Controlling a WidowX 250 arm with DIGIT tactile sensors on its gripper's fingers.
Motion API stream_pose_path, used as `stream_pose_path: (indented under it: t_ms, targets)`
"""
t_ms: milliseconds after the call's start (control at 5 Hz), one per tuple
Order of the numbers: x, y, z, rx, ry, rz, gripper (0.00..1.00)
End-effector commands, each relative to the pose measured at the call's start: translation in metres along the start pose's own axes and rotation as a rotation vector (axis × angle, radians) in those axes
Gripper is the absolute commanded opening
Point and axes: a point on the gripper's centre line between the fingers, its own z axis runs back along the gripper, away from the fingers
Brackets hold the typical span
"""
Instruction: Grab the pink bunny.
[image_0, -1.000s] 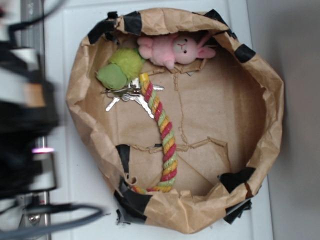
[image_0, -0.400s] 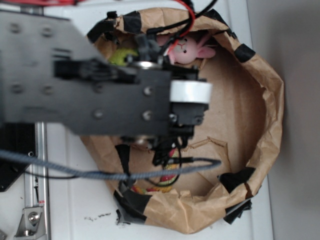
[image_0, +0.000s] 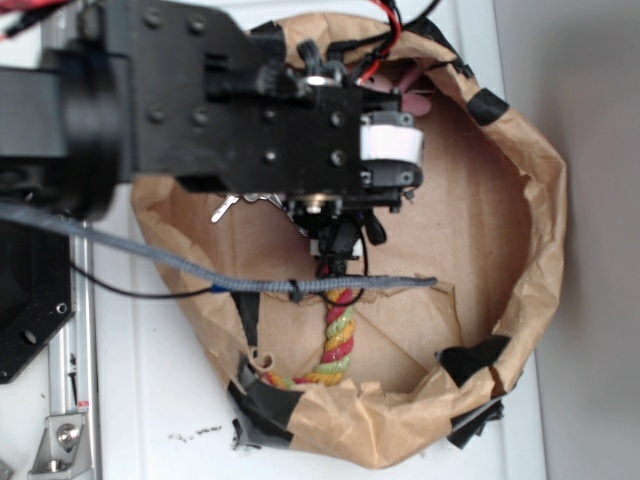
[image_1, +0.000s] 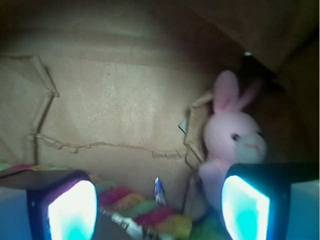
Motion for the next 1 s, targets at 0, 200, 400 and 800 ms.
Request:
stream_pose_path:
  t_ms: [0, 200, 400, 800]
  targets:
    - [0.008, 0.036, -0.001, 0.024, -0.029, -0.038, 1.0]
    - [0.013, 0.041, -0.014, -0.018, -0.071, -0.069, 1.0]
    - [0.012, 0.047, -0.026, -0.027, -0.017, -0.131, 1.0]
    - [-0.007, 0.081, -0.039, -0.042, 0.069, -0.05, 1.0]
